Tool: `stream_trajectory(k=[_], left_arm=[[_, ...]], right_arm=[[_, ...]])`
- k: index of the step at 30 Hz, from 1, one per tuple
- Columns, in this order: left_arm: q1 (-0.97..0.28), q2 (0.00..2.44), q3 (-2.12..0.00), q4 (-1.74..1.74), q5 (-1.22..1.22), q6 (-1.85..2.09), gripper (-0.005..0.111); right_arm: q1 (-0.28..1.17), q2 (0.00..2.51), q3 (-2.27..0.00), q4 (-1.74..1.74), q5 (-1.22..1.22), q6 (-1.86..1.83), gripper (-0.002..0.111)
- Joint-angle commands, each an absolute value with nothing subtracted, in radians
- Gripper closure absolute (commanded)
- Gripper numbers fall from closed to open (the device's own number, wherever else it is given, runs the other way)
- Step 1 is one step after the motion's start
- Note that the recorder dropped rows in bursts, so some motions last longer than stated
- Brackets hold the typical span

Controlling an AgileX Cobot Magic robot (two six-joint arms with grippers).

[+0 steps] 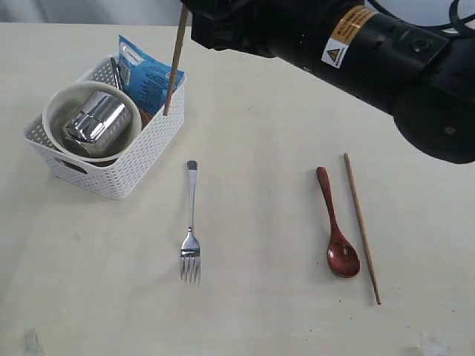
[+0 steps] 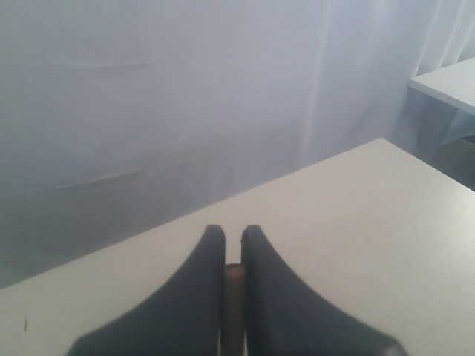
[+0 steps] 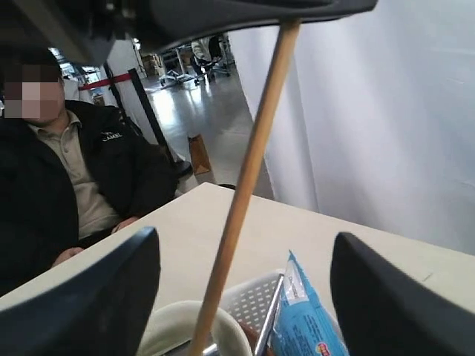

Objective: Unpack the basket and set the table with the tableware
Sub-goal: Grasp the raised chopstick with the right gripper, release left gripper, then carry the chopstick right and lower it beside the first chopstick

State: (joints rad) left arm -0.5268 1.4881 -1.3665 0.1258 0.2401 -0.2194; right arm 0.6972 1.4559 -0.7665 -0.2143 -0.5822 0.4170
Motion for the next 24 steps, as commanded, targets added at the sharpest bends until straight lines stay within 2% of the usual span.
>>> stream_trajectory(k=[1,15,17,22,24], left_arm=[[-0.534,1.478,-1.362,0.055,0.211,-0.221,0.107],[-0.634,1.478,-1.341,0.040,0.159,-0.201,0.107],[-0.634,1.478,-1.341,0.042,0.159,-0.201,0.107],[-0.634,1.478,-1.341,0.048,0.162,-0.201,0.107],[-0.634,1.478,-1.341,0.048,0.162,-0.193,0.107]], right_arm=[[0.700,1.452,-0.763,-0.237,-0.607,0.430,0.046],[0.700,1.452,-0.763,-0.237,-0.612,0.426,0.047],[0.700,1.452,-0.763,-0.233,-0.605,0.430,0.056],[0.700,1.452,-0.763,-0.225,-0.593,0.430,0.096],[0.700,1.452,-0.763,-0.225,-0.587,0.430,0.108]])
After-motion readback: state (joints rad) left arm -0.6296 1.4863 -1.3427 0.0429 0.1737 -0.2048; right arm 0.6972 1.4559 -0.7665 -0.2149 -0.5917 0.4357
